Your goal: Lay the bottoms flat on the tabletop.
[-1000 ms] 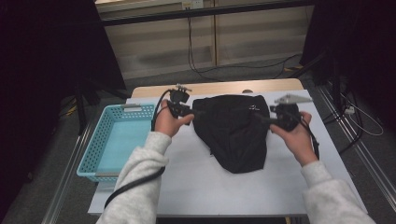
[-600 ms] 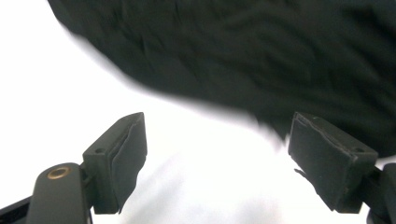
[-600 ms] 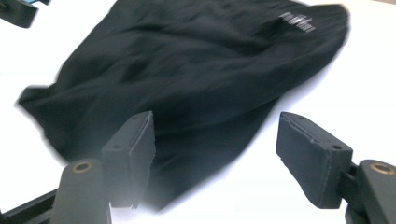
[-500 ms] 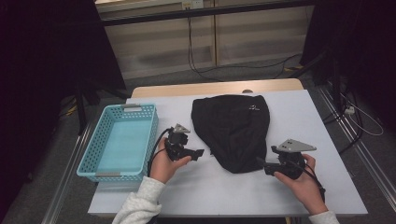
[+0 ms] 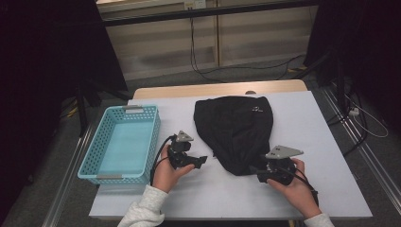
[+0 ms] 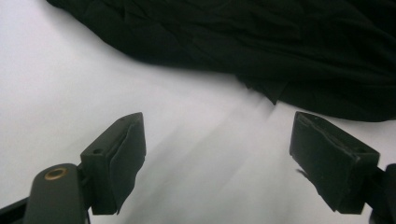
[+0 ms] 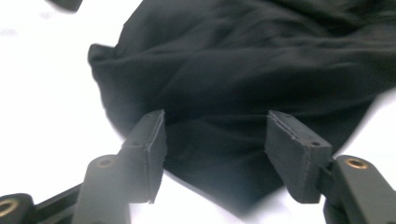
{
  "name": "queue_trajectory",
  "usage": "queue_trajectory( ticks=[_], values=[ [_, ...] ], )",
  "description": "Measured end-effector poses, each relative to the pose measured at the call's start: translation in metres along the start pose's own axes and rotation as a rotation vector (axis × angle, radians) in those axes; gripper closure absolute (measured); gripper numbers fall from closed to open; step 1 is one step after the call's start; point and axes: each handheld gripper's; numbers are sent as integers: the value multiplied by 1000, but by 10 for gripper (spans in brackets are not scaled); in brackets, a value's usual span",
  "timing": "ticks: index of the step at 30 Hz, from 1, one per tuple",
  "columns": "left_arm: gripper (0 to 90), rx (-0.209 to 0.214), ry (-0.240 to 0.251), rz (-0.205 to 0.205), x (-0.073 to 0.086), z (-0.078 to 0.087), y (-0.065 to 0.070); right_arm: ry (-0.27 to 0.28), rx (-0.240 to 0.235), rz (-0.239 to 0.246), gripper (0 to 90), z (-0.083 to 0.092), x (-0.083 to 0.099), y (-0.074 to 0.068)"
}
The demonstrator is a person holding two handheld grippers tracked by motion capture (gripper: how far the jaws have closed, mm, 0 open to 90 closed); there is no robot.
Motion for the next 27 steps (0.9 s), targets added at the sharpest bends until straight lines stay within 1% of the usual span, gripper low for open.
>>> queue_trajectory(
  ticks=[2,3,4,5,7,8,9,11,13,14,15,17,18,20,21,22,23,24,26,27],
  values=[
    [186,0,3,3,1,0,1,-35,-5,41,467,-7,-3,-6],
    [186,-4,1,-4,2,0,0,-50,-1,52,495,-10,-4,-8],
    [187,-12,4,-5,3,-1,0,-54,5,50,534,-13,-4,-9],
    [187,-10,6,0,4,-1,0,-45,0,43,602,-15,-6,-9],
    [188,-11,7,1,5,-1,-1,-47,-19,67,821,-16,-8,-10],
    [189,-10,12,13,6,-1,-1,-47,-20,70,888,-16,-9,-9],
    [189,-21,12,2,6,0,-1,-42,-31,66,900,-17,-9,-9],
    [191,-15,18,3,6,0,-1,-28,-43,54,900,-16,-9,-7],
    [197,-16,27,0,6,0,1,-2,-70,30,900,-10,-9,-4],
    [198,-10,27,-1,5,0,2,13,-73,21,900,-5,-9,-3],
    [200,-8,36,-1,5,-1,3,27,-65,20,900,1,-8,0],
    [201,-6,37,-7,4,-2,5,62,-71,-12,900,11,-5,5],
    [202,0,37,-4,3,-3,6,73,-69,-22,900,15,-3,8],
    [211,2,40,-15,2,-6,9,87,-60,-38,900,20,0,13],
    [215,5,43,-15,1,-8,10,92,-49,-42,900,22,1,14],
    [224,6,43,-20,0,-9,11,93,-54,-45,900,22,1,16],
    [235,-10,50,-24,-1,-10,14,100,-64,-50,900,23,2,16],
    [252,13,51,-34,-2,-11,15,101,-70,-52,900,24,3,16],
    [280,28,55,-34,-5,-13,20,97,-64,-48,900,23,3,15],
    [304,22,57,-43,-6,-14,21,95,-57,-43,900,22,3,15]
  ],
)
Point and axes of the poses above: each handheld gripper's, and its own axes: z roughly backward along the jaws, x roughly out of its underside, y roughly to its right, and after that the axes turned 15 degrees about -y, right-handed
